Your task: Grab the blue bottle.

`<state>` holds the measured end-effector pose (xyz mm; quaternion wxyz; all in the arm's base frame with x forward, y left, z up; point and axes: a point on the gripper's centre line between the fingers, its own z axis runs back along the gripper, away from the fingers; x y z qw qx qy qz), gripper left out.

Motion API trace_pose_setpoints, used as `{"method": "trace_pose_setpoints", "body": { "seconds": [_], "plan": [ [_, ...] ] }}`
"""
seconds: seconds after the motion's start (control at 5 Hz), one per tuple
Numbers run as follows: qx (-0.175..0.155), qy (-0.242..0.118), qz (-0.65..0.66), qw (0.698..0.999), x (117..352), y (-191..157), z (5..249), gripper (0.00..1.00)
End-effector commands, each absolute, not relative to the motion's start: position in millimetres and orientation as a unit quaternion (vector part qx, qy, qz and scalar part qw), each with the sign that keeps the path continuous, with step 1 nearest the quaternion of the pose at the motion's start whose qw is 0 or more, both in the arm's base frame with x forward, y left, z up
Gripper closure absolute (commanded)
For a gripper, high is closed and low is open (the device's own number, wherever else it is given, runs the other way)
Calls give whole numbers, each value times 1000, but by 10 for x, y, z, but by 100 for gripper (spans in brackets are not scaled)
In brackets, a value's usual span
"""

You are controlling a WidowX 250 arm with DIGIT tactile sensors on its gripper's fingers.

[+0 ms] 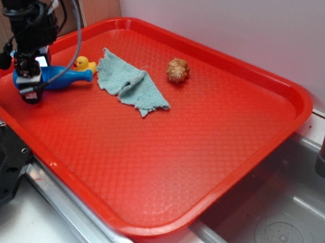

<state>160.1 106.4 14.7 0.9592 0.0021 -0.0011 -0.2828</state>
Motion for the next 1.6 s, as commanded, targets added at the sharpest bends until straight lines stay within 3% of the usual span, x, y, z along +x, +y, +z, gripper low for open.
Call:
{"method": "trace_pose_setpoints", "body": {
  "seconds": [0.0, 0.2, 0.4, 0.6, 0.8, 1.0, 1.2, 1.4],
  "plan": [
    [13, 0, -286, 958, 1655, 1085, 106, 100],
    [44, -4, -249, 968, 1600, 1008, 291, 100],
    [74, -12, -131, 989, 1575, 813, 660, 100],
    [72, -20, -42, 996, 1634, 525, 1020, 100],
    [10, -30, -2, 999, 1800, 163, 1545, 100],
    [-2, -36, 1, 999, 1892, -37, 1796, 100],
    [-13, -42, 27, 999, 1835, -115, 1999, 100],
    [-21, -44, 37, 998, 1796, -99, 2005, 100]
  ]
}}
